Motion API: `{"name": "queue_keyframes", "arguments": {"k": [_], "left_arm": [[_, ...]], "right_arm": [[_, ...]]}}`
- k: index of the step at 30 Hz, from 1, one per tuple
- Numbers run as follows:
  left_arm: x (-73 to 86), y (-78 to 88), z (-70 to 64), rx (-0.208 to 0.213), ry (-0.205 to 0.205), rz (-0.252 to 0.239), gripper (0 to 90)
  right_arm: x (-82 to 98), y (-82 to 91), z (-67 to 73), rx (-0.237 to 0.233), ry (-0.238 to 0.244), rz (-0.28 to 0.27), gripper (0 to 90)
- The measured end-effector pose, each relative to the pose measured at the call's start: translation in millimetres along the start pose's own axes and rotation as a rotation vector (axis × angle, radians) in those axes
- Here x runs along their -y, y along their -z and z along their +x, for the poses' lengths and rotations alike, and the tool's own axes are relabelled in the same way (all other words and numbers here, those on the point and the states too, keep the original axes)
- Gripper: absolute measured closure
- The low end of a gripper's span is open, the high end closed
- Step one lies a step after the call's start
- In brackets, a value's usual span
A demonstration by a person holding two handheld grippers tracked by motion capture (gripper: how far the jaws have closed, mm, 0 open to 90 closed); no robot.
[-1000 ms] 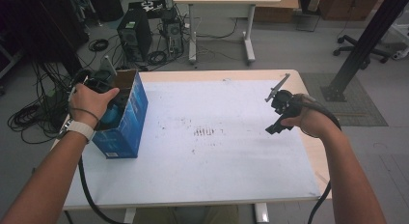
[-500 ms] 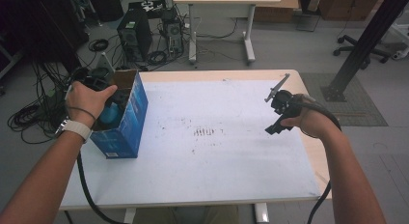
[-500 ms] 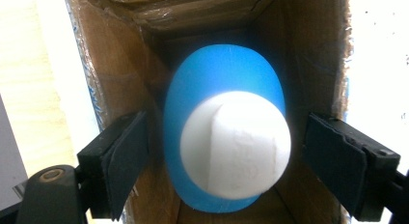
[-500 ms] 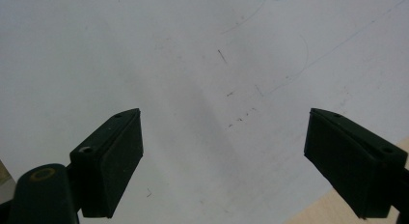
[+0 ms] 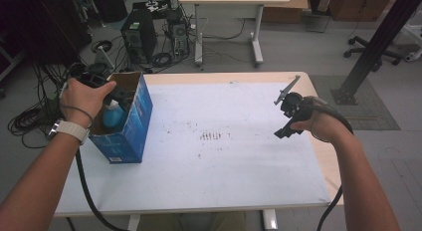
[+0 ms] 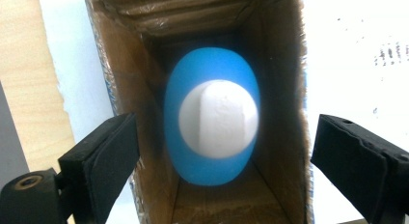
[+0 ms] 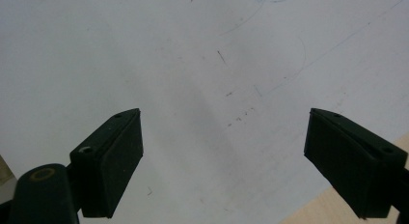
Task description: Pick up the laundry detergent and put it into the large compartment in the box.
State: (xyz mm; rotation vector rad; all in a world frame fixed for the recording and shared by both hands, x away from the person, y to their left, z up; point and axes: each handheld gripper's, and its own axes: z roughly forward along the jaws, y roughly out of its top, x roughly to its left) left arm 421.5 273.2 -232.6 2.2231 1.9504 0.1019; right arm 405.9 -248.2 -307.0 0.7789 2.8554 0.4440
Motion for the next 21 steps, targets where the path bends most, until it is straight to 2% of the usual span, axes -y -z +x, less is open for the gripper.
{"name": "queue_keyframes", "arguments": {"k": [10, 21], "left_arm": [[2.4, 20.4, -3.9, 0.004, -0.007, -0.021, 9.6], [6.5, 43.9, -15.7, 0.001, -0.054, -0.078, 9.6]], "right_arm": [[0.2, 2.3, 1.3, 0.002, 0.000, -0.002, 13.8], [0.4, 6.7, 3.1, 0.006, 0.002, -0.007, 13.8]]}}
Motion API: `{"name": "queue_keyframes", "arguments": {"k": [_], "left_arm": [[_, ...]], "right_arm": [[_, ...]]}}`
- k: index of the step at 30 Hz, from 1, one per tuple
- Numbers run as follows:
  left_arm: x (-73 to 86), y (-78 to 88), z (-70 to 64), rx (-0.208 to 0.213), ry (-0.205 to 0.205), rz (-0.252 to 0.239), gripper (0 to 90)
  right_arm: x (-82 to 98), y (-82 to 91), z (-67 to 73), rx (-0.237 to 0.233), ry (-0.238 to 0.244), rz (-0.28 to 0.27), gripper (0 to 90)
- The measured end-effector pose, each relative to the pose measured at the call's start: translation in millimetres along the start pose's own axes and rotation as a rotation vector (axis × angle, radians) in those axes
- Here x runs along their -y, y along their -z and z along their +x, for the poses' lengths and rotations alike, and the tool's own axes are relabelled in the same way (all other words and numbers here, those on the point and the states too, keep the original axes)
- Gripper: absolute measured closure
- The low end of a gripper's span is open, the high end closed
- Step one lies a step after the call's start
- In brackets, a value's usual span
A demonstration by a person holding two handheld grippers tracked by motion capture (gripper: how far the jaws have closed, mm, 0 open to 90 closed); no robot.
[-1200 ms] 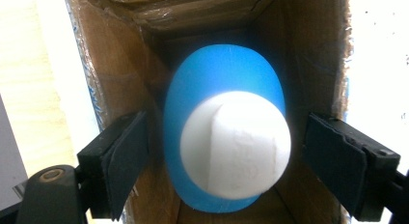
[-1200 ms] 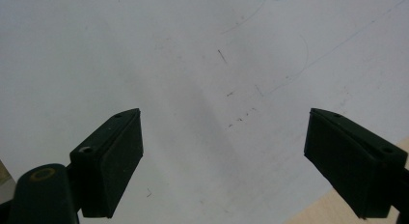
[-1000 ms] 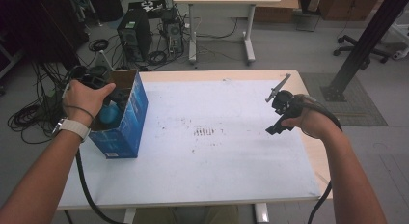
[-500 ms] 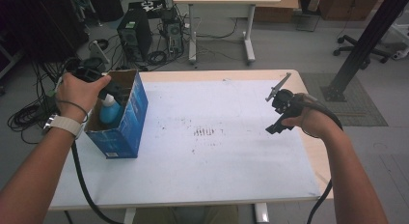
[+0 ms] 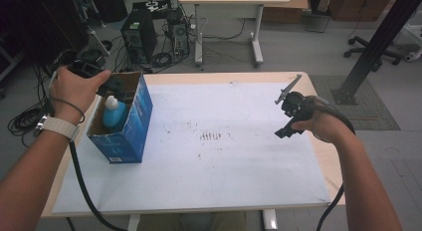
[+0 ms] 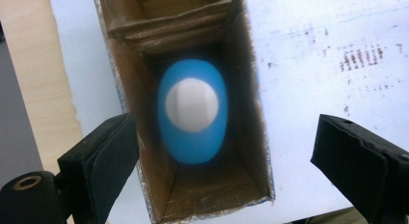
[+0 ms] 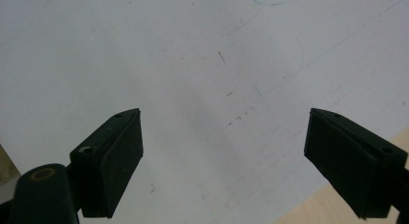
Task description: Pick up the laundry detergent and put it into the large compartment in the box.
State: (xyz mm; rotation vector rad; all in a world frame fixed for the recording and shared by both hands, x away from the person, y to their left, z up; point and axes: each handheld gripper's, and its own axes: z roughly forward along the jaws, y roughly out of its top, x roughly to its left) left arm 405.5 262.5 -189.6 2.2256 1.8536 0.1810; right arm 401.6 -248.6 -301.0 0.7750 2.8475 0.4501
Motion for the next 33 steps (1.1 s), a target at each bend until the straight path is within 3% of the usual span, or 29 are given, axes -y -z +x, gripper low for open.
{"name": "queue_keyframes", "arguments": {"k": [14, 33], "left_arm": [[5.4, 26.4, -25.5, 0.032, -0.106, -0.043, 9.6], [12.6, 37.7, -60.8, 0.084, -0.273, -0.058, 9.6]], "right_arm": [[0.5, 4.1, 2.0, 0.005, -0.002, -0.001, 13.8], [-0.8, 3.4, 4.5, 0.004, 0.001, -0.001, 13.8]]}}
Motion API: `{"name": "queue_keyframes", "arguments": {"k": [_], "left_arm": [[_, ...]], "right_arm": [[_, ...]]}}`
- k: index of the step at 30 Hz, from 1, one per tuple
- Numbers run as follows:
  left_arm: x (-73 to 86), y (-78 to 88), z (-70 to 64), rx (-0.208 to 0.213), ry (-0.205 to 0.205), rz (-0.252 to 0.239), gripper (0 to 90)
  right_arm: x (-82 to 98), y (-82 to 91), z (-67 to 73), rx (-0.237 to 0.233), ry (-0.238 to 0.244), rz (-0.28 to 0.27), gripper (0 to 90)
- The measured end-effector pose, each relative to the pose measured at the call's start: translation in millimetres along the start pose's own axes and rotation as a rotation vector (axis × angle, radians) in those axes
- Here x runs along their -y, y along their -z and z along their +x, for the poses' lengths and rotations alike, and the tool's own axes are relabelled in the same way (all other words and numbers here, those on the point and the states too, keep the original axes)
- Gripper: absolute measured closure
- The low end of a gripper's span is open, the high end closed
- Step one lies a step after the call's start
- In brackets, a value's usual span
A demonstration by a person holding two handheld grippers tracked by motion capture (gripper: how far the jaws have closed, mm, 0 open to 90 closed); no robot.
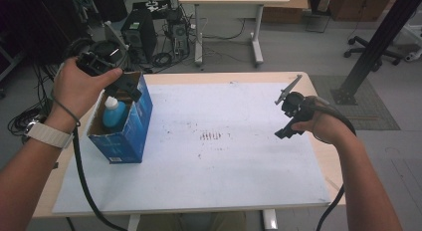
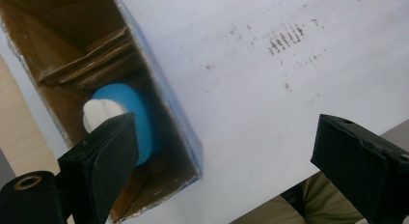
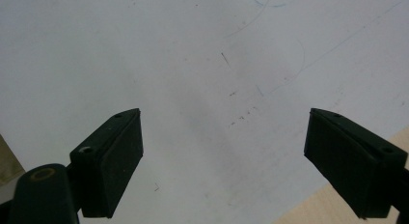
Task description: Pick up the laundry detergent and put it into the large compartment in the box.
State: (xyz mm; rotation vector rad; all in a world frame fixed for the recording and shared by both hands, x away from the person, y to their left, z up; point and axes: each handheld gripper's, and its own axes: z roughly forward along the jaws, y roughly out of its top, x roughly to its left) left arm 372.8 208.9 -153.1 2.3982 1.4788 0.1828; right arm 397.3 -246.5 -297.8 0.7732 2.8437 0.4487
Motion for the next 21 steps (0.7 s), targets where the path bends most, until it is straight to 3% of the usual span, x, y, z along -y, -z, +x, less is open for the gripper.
{"name": "queue_keyframes", "arguments": {"k": [12, 21], "left_arm": [[-2.0, -0.2, -29.8, 0.038, -0.151, -0.014, 9.6], [-0.4, -2.9, -49.7, 0.045, -0.232, -0.009, 9.6]], "right_arm": [[-0.2, 1.0, 0.2, 0.001, 0.002, 0.002, 13.8], [-1.5, 0.2, 0.5, -0.001, 0.004, 0.001, 13.8]]}}
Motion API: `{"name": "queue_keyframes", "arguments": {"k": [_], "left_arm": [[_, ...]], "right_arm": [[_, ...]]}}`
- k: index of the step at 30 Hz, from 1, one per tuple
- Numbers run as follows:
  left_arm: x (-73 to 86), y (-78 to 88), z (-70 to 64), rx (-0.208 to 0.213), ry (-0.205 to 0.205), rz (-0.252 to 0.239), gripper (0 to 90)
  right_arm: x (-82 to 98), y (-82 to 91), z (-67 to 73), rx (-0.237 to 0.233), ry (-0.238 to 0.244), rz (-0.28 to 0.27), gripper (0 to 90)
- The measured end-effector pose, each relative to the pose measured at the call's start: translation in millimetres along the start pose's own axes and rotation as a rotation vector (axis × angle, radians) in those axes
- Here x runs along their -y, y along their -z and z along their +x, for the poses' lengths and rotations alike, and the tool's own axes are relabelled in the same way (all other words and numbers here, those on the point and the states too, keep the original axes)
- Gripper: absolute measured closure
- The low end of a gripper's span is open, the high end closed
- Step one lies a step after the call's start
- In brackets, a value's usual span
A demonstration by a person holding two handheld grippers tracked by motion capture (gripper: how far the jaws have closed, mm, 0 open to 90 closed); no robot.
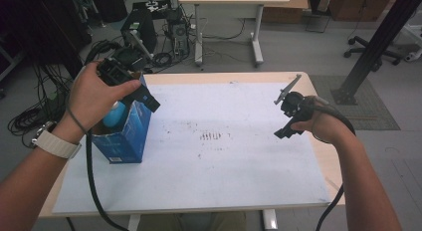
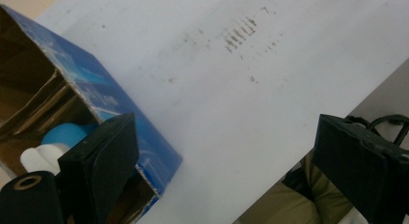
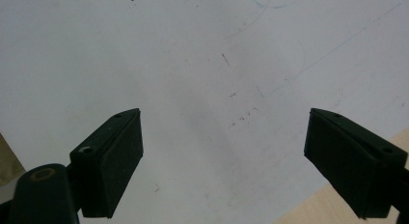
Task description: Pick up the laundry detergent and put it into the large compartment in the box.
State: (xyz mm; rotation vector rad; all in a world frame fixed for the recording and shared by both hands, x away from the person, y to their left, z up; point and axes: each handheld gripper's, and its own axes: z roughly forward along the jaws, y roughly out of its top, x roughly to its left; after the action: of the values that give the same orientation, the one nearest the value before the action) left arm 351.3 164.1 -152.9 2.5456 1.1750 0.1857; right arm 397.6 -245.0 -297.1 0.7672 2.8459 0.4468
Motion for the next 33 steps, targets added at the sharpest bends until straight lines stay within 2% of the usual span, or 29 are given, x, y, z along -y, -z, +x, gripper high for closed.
{"name": "queue_keyframes", "arguments": {"k": [12, 15, 20, 23, 33], "left_arm": [[-1.8, -9.0, -19.8, 0.027, -0.095, 0.007, 9.6], [-1.3, -11.2, -24.2, 0.028, -0.131, 0.011, 9.6], [0.0, -16.6, -31.4, 0.067, -0.189, 0.019, 9.6], [1.0, -20.6, -34.8, 0.073, -0.218, 0.019, 9.6], [7.5, -31.6, -47.3, 0.094, -0.281, 0.020, 9.6]], "right_arm": [[2.2, -0.1, -0.2, 0.000, -0.006, 0.001, 13.8], [2.4, 0.7, -0.4, 0.002, -0.008, 0.000, 13.8], [2.2, 0.0, -0.2, 0.001, -0.009, 0.000, 13.8], [1.9, -1.0, 0.2, -0.002, -0.004, 0.001, 13.8], [1.3, -1.1, -0.5, -0.001, -0.007, -0.002, 13.8]]}}
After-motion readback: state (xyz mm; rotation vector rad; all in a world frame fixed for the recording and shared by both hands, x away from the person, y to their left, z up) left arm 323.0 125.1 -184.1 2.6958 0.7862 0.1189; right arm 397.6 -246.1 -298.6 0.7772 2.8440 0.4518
